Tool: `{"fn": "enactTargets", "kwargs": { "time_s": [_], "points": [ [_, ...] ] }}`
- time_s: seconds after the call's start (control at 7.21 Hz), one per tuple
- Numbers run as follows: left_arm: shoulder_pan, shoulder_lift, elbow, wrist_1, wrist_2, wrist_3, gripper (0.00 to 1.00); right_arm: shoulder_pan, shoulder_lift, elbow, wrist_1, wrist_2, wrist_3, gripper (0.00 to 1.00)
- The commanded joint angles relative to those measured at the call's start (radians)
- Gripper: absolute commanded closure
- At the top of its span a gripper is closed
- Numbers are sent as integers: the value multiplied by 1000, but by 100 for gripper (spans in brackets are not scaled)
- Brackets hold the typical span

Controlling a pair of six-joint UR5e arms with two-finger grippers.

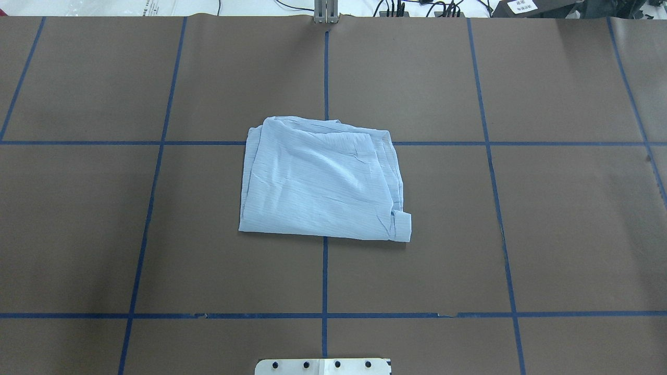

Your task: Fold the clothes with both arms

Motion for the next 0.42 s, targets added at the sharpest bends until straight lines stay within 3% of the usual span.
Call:
{"fn": "enactTargets", "kwargs": {
  "time_s": [0.0, 0.28],
  "points": [
    [0, -1, -8, 0, 0, -1, 0, 0, -1, 0, 0, 0, -1, 0],
    [0, -6, -8, -2, -2, -1, 0, 0, -1, 0, 0, 0, -2, 0]
  ]
}}
